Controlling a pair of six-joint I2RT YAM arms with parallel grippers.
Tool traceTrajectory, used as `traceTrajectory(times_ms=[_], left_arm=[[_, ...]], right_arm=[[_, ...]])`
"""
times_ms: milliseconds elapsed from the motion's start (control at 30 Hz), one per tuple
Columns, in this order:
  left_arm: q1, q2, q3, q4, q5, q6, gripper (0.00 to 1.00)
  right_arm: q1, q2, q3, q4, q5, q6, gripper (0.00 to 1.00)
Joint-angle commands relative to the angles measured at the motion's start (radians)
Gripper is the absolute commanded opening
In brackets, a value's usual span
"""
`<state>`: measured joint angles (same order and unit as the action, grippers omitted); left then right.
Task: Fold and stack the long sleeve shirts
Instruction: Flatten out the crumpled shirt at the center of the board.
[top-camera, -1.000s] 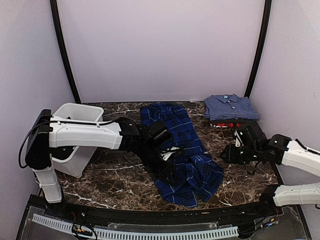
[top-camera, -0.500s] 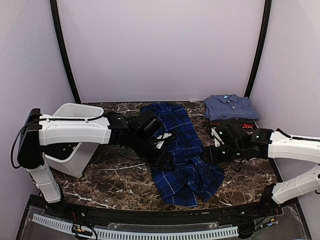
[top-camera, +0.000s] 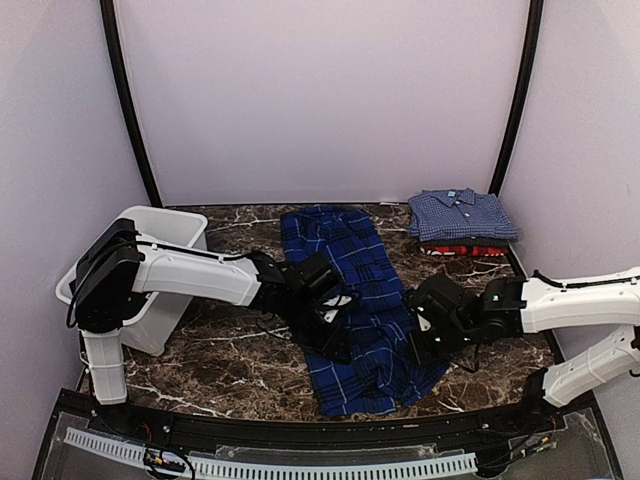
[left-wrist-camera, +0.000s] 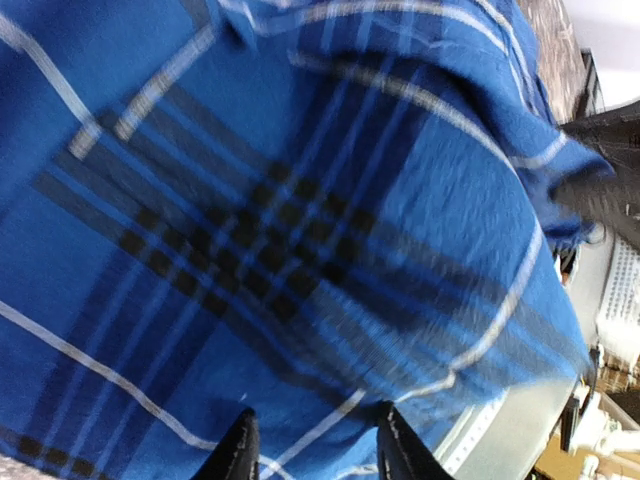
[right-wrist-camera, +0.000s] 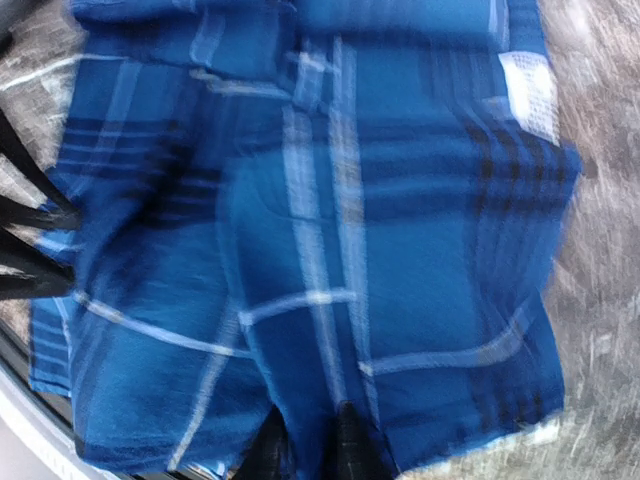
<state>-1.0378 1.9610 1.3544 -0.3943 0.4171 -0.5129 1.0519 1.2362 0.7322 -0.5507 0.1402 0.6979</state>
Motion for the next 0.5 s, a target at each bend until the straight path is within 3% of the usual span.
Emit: traceTrajectory(times_ms=[0, 33, 167, 467], left_arm=[[-0.001, -0.005, -0.051, -0.011, 0.118, 0.041, 0.35], [-0.001, -0.005, -0.071, -0.017, 0.130, 0.047, 0.32], [-0.001, 0.000, -0.129, -0.042, 0.167, 0.069, 0.22], [-0.001, -0.006, -0.185, -0.103, 0.140, 0.090, 0.11]], right_arm=[[0.027, -0.033, -0.026, -0.137, 0.045, 0.127, 0.05], [0.032, -0.040, -0.028, -0.158, 0.050, 0.145, 0.00], [0.037, -0.076, -0.021, -0.255, 0.067, 0.195, 0.00], [0.048, -0.105, -0.058, -0.376, 0.083, 0.296, 0.00]])
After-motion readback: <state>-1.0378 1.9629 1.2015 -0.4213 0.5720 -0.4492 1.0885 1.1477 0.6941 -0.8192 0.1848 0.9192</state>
